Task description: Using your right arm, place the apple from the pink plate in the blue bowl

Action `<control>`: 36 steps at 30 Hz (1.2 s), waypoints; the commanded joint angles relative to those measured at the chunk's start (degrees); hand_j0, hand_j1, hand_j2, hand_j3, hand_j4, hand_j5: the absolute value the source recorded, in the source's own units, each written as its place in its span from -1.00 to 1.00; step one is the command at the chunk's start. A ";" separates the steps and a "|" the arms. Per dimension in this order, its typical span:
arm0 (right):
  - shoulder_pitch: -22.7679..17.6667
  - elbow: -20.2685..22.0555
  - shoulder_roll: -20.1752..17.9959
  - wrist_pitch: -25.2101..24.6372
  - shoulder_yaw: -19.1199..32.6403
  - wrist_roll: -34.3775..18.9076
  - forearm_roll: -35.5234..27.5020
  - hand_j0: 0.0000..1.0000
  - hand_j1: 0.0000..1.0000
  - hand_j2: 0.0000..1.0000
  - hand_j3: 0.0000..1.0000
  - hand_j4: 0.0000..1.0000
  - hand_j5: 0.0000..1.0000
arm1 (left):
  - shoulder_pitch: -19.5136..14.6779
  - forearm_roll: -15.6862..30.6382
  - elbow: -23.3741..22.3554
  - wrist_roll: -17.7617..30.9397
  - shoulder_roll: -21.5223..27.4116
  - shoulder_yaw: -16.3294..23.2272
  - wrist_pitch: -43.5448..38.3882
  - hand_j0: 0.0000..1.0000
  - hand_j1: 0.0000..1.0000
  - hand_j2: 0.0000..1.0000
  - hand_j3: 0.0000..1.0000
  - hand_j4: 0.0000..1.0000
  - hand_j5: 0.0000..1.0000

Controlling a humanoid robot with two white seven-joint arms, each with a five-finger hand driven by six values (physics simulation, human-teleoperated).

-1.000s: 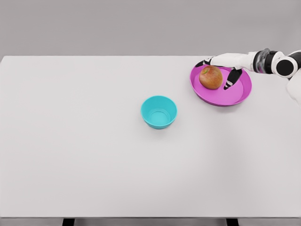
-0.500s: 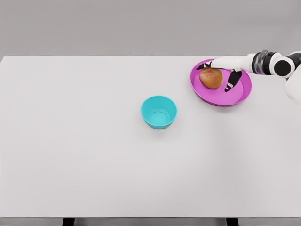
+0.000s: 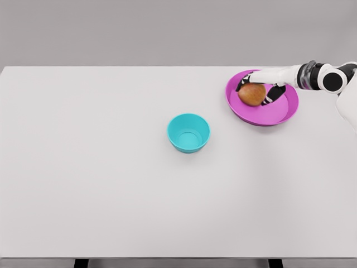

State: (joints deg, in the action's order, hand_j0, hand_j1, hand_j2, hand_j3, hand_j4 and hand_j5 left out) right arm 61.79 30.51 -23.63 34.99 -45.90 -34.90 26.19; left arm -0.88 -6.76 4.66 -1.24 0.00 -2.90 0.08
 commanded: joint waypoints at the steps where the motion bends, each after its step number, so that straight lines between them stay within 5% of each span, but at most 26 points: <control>1: 0.00 -0.01 -0.01 0.01 -0.07 -0.10 0.35 0.00 0.00 0.00 0.00 0.00 0.00 | 0.00 0.00 0.00 0.01 0.00 0.00 0.00 1.00 1.00 1.00 1.00 1.00 1.00; 19: 0.70 1.04 -0.54 0.01 0.55 -0.10 0.08 -0.07 -0.07 -0.07 -0.07 -0.07 -0.07 | 0.00 0.00 0.00 0.01 0.00 0.00 0.00 1.00 1.00 1.00 1.00 1.00 1.00; 36: 1.14 8.25 -1.24 0.01 2.04 -0.10 -0.44 -0.07 -0.07 -0.07 -0.07 -0.07 -0.07 | 0.00 0.00 0.00 0.01 0.00 0.00 0.00 1.00 1.00 1.00 1.00 1.00 1.00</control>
State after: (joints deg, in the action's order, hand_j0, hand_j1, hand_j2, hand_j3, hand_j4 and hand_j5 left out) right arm 62.93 37.29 -24.76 35.23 -44.11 -34.96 26.32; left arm -0.88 -6.76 4.66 -1.24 0.00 -2.90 0.09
